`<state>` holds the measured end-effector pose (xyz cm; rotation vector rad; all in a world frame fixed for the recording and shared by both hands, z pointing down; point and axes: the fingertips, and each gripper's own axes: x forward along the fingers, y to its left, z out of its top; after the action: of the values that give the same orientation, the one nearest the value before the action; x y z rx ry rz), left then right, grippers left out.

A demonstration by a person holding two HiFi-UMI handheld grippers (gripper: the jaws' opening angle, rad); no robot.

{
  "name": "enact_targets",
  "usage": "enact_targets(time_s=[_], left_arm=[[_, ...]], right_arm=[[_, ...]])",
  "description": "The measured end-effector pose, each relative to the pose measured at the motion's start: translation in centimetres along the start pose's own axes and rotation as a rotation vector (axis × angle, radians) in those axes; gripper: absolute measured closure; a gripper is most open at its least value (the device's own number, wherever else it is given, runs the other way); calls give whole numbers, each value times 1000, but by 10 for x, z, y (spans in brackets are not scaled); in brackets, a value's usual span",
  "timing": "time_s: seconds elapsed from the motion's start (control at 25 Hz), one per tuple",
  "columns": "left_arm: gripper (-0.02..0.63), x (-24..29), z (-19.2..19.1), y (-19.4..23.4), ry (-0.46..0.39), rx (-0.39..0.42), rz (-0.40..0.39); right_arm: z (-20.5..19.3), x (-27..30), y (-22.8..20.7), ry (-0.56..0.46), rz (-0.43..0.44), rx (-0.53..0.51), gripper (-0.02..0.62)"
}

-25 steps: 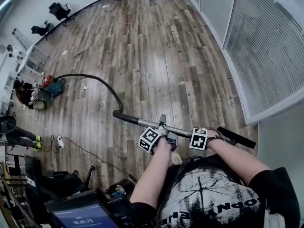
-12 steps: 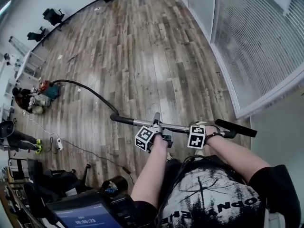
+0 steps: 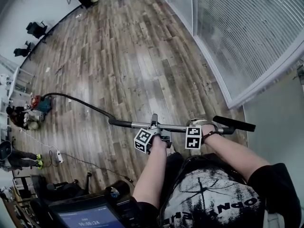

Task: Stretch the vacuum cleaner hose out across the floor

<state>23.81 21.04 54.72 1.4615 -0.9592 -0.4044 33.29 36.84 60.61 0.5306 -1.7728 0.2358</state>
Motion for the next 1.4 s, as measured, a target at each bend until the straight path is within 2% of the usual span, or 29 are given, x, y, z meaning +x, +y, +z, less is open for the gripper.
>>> enact_targets(time_s=[0.2,0.4,0.6,0.76,0.92,1.04,1.16,1.4], left_arm=[[558,14,0,10,39,15,14],[558,26,-9,27,98,31,50],[543,46,-15,44,168,15,29],[508,55,-24,56,279,39,0],[478,67,-56,58,457,72,-41],[455,63,-85,68,567,80,-35],[449,62,-103,76,611,63,-31],[445,57,-142,83,611,34,-17]], right_arm=[[-2,15,0,57,41,61,463],[-10,33,6,81,68,180,488],[-14,46,-4,86,58,268,505],[-17,52,-11,130,29,273,505],[-37,55,-17,166,6,293,505],[-57,58,-8,188,18,301,505],[-74,63,-8,195,21,282,505],[-116,72,-5,148,48,232,505]])
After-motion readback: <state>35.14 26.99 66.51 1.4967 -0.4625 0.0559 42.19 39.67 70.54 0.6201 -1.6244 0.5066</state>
